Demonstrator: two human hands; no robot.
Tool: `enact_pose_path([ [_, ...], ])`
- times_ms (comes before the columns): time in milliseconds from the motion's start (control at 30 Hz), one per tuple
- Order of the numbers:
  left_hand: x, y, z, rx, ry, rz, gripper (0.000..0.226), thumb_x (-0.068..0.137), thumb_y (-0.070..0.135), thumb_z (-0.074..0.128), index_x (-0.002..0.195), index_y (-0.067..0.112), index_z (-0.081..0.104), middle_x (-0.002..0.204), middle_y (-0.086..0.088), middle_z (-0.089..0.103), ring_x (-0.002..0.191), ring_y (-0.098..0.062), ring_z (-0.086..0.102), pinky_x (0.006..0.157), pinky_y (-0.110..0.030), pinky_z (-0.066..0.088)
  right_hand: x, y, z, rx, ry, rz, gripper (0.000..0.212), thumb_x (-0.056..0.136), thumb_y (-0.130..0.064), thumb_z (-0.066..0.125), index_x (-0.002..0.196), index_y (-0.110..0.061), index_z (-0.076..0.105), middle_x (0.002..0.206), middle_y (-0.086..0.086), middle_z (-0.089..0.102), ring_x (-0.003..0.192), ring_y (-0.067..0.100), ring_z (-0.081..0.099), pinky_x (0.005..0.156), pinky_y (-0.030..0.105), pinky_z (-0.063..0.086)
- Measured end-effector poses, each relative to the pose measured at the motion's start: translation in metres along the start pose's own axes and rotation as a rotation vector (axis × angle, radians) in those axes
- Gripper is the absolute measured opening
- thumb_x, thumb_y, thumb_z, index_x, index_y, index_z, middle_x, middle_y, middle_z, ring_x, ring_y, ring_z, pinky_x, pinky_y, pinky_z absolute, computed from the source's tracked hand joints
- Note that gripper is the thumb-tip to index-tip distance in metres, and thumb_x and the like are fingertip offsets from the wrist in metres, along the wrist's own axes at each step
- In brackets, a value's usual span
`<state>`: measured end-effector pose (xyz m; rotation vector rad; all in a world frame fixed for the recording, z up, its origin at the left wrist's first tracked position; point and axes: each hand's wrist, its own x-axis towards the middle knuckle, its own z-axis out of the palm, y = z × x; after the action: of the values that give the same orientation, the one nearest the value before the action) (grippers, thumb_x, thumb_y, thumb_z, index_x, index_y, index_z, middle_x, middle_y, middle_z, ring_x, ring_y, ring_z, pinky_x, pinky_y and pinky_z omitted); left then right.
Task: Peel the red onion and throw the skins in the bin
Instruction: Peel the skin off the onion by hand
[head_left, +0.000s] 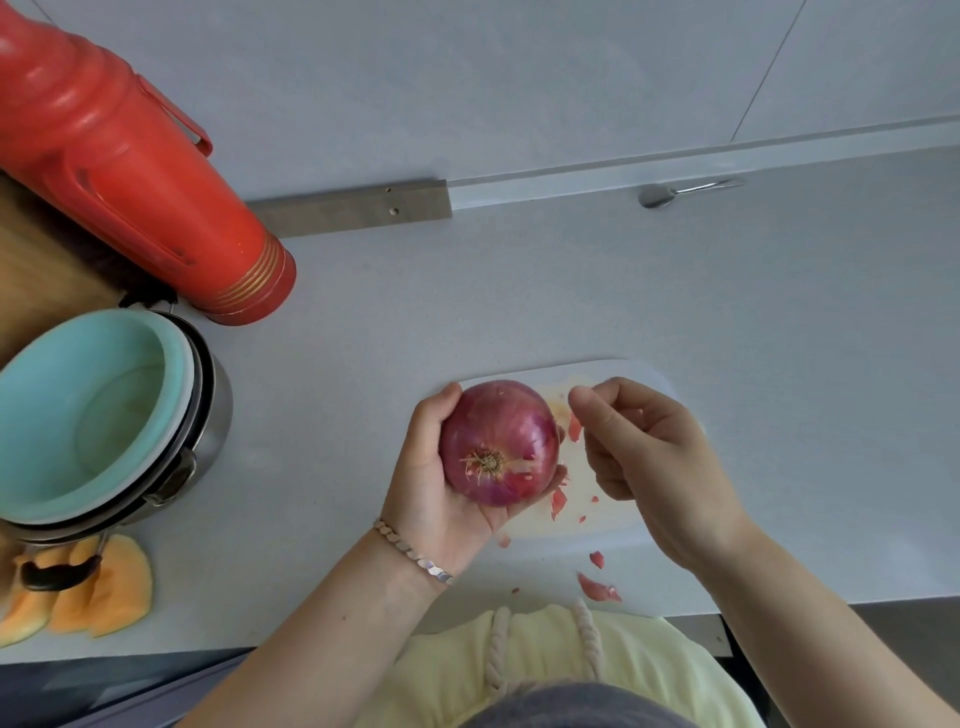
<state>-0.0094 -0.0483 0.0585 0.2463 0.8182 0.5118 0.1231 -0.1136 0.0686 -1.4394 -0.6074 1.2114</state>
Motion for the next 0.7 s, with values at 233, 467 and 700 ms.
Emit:
enact_pose_path([
  [233,0.005,0.0,-0.007,0.299,0.021,0.283,0.042,0.057,0.044,0.063,0.085,0.013,0.068,0.089,-0.012,0.066,0.085,-0.028,0.063,0.075,-0.04,0.052,-0.005,-0.003,0.003,0.018,0.019,0.029,0.017,0.088,-0.013,0.055,0.079,-0.014,0.069,0.049,-0.004,0.054,0.04,0.009,0.041,0.039,0.015,0.031],
  [467,0.007,0.001,-0.008,0.327,0.019,0.398,0.052,0.053,0.044,0.061,0.093,0.011,0.06,0.094,-0.012,0.062,0.086,-0.027,0.06,0.069,-0.038,0.053,-0.01,-0.007,0.006,0.005,0.038,0.02,0.023,0.061,-0.028,0.068,0.077,-0.013,0.073,0.041,-0.011,0.05,0.038,0.002,0.039,0.039,0.014,0.031],
  [700,0.007,0.0,-0.009,0.374,0.026,0.451,0.046,0.054,0.041,0.062,0.091,0.014,0.058,0.1,-0.017,0.059,0.092,-0.033,0.058,0.067,-0.039,0.053,-0.013,-0.008,0.008,-0.017,0.076,-0.034,0.002,0.073,-0.01,0.071,0.073,-0.011,0.072,0.039,-0.011,0.05,0.034,0.002,0.04,0.039,0.011,0.031],
])
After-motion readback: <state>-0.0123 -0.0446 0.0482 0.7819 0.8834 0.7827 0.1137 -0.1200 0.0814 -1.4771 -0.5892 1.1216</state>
